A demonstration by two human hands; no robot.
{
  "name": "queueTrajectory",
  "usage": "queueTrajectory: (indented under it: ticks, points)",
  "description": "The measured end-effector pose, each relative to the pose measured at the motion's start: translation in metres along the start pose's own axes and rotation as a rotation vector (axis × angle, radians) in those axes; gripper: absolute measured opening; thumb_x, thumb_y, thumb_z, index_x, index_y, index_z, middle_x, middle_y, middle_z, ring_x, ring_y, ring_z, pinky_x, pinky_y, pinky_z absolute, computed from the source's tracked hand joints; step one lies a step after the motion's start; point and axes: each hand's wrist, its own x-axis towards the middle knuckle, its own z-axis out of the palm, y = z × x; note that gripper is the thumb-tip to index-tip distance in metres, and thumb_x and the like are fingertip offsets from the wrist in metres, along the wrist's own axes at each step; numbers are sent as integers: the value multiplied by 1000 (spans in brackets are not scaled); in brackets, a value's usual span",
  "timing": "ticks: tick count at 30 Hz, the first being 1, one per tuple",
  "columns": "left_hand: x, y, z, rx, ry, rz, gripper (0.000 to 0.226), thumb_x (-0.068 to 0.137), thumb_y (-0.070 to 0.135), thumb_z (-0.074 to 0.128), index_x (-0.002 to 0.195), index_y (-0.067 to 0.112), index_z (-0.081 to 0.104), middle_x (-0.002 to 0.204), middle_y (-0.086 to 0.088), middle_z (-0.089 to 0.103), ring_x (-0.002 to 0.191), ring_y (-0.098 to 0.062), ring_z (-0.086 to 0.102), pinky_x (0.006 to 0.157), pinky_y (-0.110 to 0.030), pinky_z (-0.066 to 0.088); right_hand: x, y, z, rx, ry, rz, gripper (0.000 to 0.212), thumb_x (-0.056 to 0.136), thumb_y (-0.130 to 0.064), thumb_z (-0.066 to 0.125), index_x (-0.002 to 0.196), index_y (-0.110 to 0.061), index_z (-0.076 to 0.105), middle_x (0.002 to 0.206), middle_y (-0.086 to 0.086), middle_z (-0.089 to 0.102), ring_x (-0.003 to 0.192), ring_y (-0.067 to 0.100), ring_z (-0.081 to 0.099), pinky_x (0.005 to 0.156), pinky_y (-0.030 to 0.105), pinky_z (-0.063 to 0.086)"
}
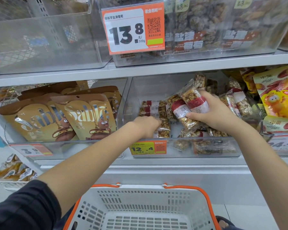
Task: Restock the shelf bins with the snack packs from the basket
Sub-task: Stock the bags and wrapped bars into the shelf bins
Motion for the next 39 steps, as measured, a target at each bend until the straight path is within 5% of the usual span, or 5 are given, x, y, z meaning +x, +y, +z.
queueTrajectory:
  ticks: [10, 15, 29, 34, 39]
  points:
    - [-8, -18, -4, -136, -17, -96, 20, 73, 0, 69, 88, 11, 62, 93, -5, 63, 87, -25, 62, 67, -30, 51, -1, -3, 0, -2, -6, 4, 72, 77, -36, 76, 138, -34, 38, 132, 4, 48, 121, 19, 42, 93, 30, 34]
    - [-20, -17, -5, -303, 54, 21, 35, 83, -3, 62, 115, 11, 66, 112, -3, 65, 96, -15, 59, 86, -28, 51, -2, -2, 0, -3, -6, -1, 69, 77, -36, 76, 136, -34, 40, 129, 3, 50, 119, 18, 43, 93, 29, 35]
    - [-34, -10, -6, -419, -12, 45, 41, 87, -8, 42, 107, 12, 71, 121, -1, 64, 113, -17, 57, 95, -25, 42, -8, -8, 0, -22, 1, -1, 70, 77, -34, 76, 137, -33, 40, 132, 2, 46, 127, 19, 38, 95, 30, 31]
    - [-26, 8, -23, -872, 198, -39, 39, 92, 11, 53, 132, 9, 52, 125, -7, 61, 109, -14, 60, 90, -23, 50, -11, -10, 1, -10, 39, -25, 68, 78, -31, 76, 137, -31, 42, 129, 0, 45, 123, 17, 39, 94, 26, 31]
    - [-5, 45, -29, -1451, -30, -58, 48, 86, 36, 67, 127, 15, 52, 125, -1, 59, 107, -13, 60, 88, -30, 54, -14, -10, 1, 25, 47, -93, 56, 79, -24, 74, 127, -36, 47, 117, -8, 47, 111, 7, 39, 85, 23, 31]
